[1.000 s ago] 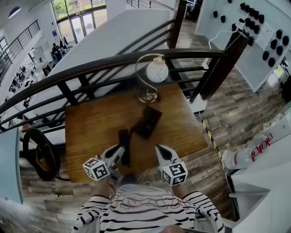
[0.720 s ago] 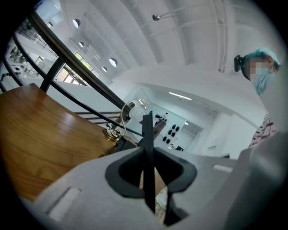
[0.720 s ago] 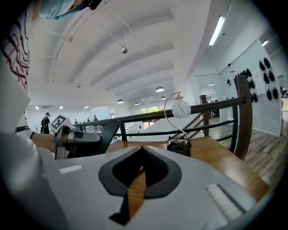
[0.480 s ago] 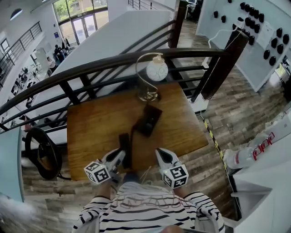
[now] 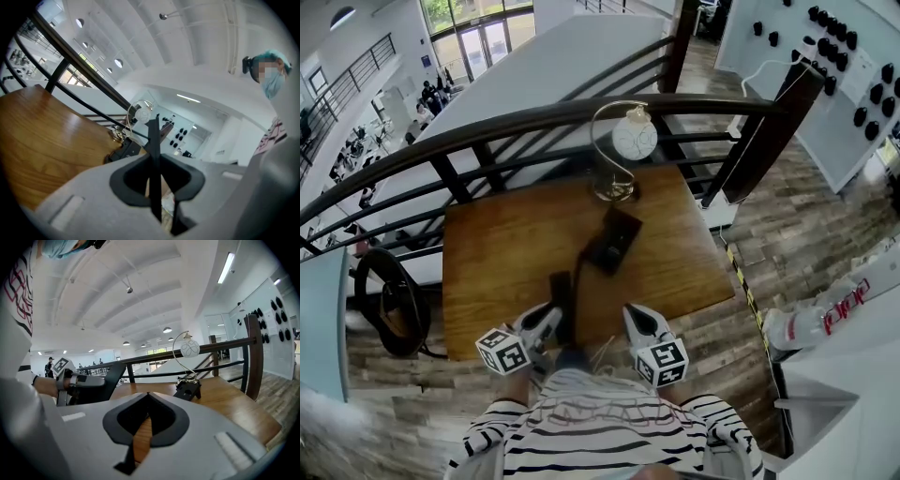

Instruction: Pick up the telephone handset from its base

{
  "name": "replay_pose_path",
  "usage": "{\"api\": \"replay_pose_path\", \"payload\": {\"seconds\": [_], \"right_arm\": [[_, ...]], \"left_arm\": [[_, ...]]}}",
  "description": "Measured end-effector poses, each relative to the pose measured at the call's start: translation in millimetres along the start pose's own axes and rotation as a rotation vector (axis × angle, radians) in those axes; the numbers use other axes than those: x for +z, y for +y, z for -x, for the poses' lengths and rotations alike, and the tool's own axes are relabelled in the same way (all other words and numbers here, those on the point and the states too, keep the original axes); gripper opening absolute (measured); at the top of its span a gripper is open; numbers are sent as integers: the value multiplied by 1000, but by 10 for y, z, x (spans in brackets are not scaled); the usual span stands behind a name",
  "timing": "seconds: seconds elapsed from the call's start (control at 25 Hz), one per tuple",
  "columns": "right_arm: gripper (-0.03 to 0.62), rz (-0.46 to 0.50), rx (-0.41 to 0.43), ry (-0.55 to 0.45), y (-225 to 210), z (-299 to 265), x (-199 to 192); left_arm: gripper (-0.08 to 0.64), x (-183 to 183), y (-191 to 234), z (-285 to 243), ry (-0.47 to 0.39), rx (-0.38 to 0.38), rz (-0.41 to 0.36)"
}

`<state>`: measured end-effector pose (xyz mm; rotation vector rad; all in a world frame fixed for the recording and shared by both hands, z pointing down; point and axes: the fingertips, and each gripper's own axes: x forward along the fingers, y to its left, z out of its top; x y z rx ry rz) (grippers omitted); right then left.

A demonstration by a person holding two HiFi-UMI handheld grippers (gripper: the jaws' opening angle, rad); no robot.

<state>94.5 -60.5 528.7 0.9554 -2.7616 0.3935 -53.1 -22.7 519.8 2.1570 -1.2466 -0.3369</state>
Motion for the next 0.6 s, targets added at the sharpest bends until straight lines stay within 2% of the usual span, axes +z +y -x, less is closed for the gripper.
{"api": "replay_pose_path", "payload": {"seconds": [0.6], "right_arm": [[2,6,-9,12,47,-67,20]], "left_arm": [[69,22,50,57,-3,5,14]]}}
